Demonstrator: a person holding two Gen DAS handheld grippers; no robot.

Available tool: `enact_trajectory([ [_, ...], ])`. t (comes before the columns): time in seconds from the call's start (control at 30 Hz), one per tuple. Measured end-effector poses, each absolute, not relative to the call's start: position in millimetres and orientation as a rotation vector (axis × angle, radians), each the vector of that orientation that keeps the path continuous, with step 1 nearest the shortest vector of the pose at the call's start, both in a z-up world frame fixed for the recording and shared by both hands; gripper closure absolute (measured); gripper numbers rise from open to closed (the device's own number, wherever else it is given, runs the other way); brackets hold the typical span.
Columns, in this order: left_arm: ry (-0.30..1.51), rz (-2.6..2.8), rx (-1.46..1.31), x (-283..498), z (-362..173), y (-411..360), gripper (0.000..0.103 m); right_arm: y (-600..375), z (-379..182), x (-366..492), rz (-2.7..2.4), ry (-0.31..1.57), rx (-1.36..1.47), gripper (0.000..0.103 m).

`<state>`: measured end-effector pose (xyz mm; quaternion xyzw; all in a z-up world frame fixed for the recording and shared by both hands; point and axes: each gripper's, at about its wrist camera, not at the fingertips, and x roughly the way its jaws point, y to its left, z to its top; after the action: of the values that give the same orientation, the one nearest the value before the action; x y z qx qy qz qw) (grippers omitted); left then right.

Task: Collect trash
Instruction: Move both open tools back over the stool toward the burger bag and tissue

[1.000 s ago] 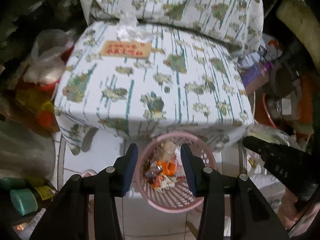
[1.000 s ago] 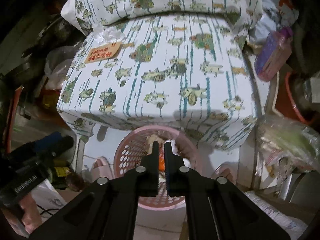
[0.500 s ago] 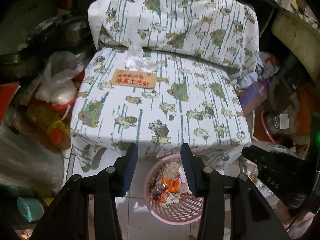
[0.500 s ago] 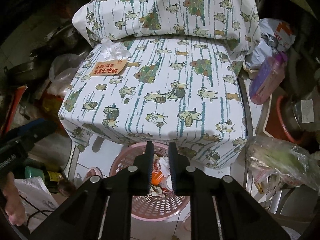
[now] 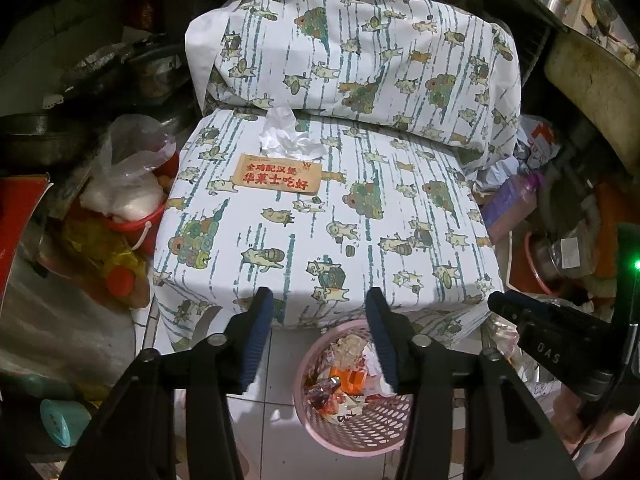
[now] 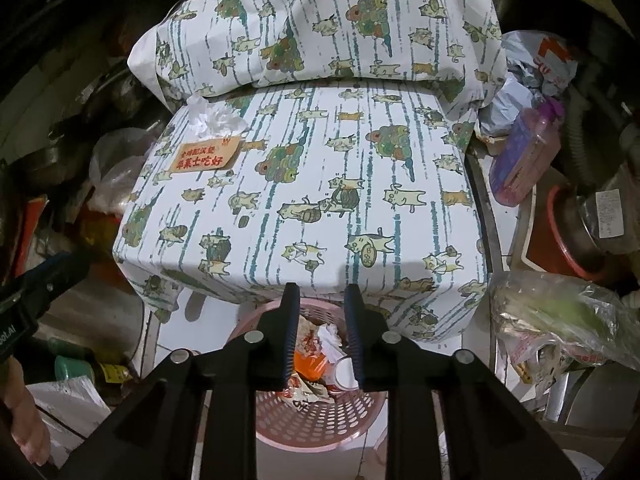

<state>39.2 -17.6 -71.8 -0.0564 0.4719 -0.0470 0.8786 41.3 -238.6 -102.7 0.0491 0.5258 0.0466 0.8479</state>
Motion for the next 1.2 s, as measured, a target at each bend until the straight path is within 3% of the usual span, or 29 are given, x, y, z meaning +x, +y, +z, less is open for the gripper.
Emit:
enact_trajectory([
  [0.1, 0.976, -0.079, -0.109, 39.2, -72.5, -20.3, 0.038, -237.5, -99.4, 40.7, 0.097, 1.095, 0.102, 0.078],
  [0.23, 0.985, -0.062, -0.088, 40.9, -74.8, -23.4, 0.038, -239.4, -94.1, 42.1, 0.101, 1.086, 0.115, 0.075],
  [0.33, 0.962, -0.035, -0.062, 39.6, -70.0, -22.5, 0.038, -248.2, -84.6, 41.2, 0.096, 1.05, 0.146, 0.061],
  [0.47, 0.912, -0.048, -0.056, 37.1, -44.4, -19.9, 0.038, -254.9, -65.4, 45.7, 0.065, 0.983, 0.104, 0.06],
  [0.6, 0.776, -0.053, -0.009, 31.7, 1.6, -23.3, 0.025, -254.7, -38.0, 57.1, 0.053, 0.918, 0.06, 0.058],
  [0.73, 0.706, -0.008, 0.039, 40.0, 33.6, -21.6, 0.024, -258.7, -2.2, 71.0, 0.077, 0.868, 0.075, 0.058],
  [1.0, 0.681, 0.016, -0.092, 83.6, 57.4, 3.8, 0.019, -260.5, 64.5, 99.8, 0.057, 0.709, 0.16, 0.053],
  [1.2, 0.724, 0.068, -0.09, 113.2, 41.8, 26.0, 0.019, -255.2, 71.4, 116.8, 0.125, 0.652, 0.183, 0.045],
])
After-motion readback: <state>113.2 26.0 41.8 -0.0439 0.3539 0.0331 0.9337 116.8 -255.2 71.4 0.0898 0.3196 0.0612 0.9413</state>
